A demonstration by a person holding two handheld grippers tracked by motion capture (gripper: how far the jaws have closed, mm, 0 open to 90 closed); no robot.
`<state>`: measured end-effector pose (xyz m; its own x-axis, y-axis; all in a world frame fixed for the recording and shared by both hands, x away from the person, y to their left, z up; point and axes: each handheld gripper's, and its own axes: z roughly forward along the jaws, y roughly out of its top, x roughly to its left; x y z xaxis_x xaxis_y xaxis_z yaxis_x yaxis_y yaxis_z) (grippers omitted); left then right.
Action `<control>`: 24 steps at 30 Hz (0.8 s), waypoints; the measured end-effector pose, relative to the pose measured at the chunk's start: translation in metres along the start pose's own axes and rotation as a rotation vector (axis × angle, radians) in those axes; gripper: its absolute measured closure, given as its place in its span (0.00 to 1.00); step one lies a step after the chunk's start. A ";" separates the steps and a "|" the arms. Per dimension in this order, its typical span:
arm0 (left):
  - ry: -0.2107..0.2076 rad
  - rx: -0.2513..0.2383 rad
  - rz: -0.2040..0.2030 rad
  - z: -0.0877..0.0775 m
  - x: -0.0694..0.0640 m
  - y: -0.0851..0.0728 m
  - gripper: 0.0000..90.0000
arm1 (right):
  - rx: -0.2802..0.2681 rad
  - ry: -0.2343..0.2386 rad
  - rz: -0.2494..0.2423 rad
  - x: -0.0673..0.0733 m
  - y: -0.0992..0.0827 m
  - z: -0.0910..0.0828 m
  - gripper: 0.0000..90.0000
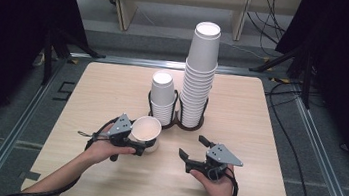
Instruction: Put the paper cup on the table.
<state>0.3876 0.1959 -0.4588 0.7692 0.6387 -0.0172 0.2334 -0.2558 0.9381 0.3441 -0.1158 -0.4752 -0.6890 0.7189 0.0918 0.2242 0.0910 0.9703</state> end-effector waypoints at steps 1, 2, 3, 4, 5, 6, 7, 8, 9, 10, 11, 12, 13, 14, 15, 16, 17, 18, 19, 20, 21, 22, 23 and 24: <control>0.000 -0.005 0.006 0.001 0.000 0.000 0.14 | -0.007 0.001 0.012 0.000 0.000 0.000 0.17; 0.008 0.011 0.009 0.001 0.000 0.000 0.14 | -0.031 0.007 0.010 -0.001 -0.001 0.000 0.17; 0.016 0.010 0.005 0.002 -0.001 -0.001 0.14 | -0.022 -0.009 -0.004 -0.002 -0.001 -0.002 0.17; 0.011 0.004 0.010 0.002 -0.001 -0.001 0.14 | -0.038 0.001 0.020 -0.001 -0.001 -0.002 0.17; 0.019 0.009 0.013 0.002 -0.002 -0.001 0.14 | -0.033 -0.001 0.013 -0.001 -0.001 -0.003 0.17; 0.025 0.016 0.014 0.001 -0.002 -0.001 0.14 | -0.032 -0.007 0.023 0.001 0.000 -0.004 0.16; 0.029 0.016 0.017 0.001 -0.002 -0.001 0.14 | -0.037 -0.009 -0.003 -0.001 0.000 -0.005 0.16; 0.032 0.017 0.019 0.001 -0.003 -0.002 0.14 | -0.050 -0.008 -0.004 -0.001 0.000 -0.004 0.17; 0.035 0.011 0.017 0.001 -0.003 -0.002 0.14 | -0.052 -0.005 0.004 0.000 0.000 -0.004 0.16; 0.032 -0.001 0.013 0.002 -0.003 -0.002 0.14 | -0.055 -0.005 0.005 0.000 0.000 -0.004 0.17; 0.038 0.013 0.017 0.000 -0.003 -0.002 0.14 | -0.057 -0.007 0.002 0.000 0.000 -0.004 0.16; 0.039 0.013 0.017 0.001 -0.004 -0.002 0.13 | -0.055 -0.008 0.005 0.000 0.001 -0.004 0.16; 0.033 -0.002 0.014 0.002 -0.003 -0.002 0.13 | -0.050 0.001 0.028 0.001 0.000 -0.004 0.17; 0.035 -0.002 0.009 0.003 -0.003 -0.002 0.13 | -0.052 -0.003 0.016 0.001 0.000 -0.004 0.17; 0.041 0.011 0.005 0.003 -0.003 -0.002 0.13 | -0.050 -0.008 0.018 0.001 0.000 -0.004 0.17; 0.040 0.006 -0.003 0.003 -0.003 -0.002 0.13 | -0.051 -0.014 0.018 0.001 0.000 -0.005 0.17; 0.043 0.007 -0.010 0.004 -0.002 -0.002 0.12 | -0.039 -0.009 0.023 0.001 0.000 -0.005 0.16; 0.043 0.009 -0.011 0.004 -0.002 -0.002 0.12 | -0.042 -0.010 0.025 0.001 0.000 -0.005 0.17; 0.046 0.014 -0.016 0.004 -0.001 -0.002 0.12 | -0.042 -0.010 0.025 0.001 0.000 -0.006 0.16; 0.048 0.021 -0.018 0.004 -0.001 -0.001 0.11 | -0.057 -0.017 0.010 0.000 -0.001 -0.005 0.16; 0.043 0.017 -0.022 0.006 0.000 -0.001 0.11 | -0.048 -0.018 0.008 -0.001 -0.001 -0.006 0.17; 0.040 0.015 -0.023 0.006 0.000 -0.002 0.10 | -0.048 -0.024 0.014 -0.001 -0.001 -0.006 0.17; 0.043 0.031 -0.023 0.006 0.001 -0.001 0.10 | -0.042 -0.016 0.018 -0.001 -0.001 -0.006 0.17; 0.037 0.030 -0.027 0.006 0.002 -0.002 0.09 | -0.020 -0.024 0.020 -0.001 -0.001 -0.007 0.16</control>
<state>0.3921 0.1927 -0.4625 0.7401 0.6718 -0.0296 0.2721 -0.2590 0.9268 0.3400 -0.1214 -0.4748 -0.6680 0.7365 0.1065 0.2240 0.0625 0.9726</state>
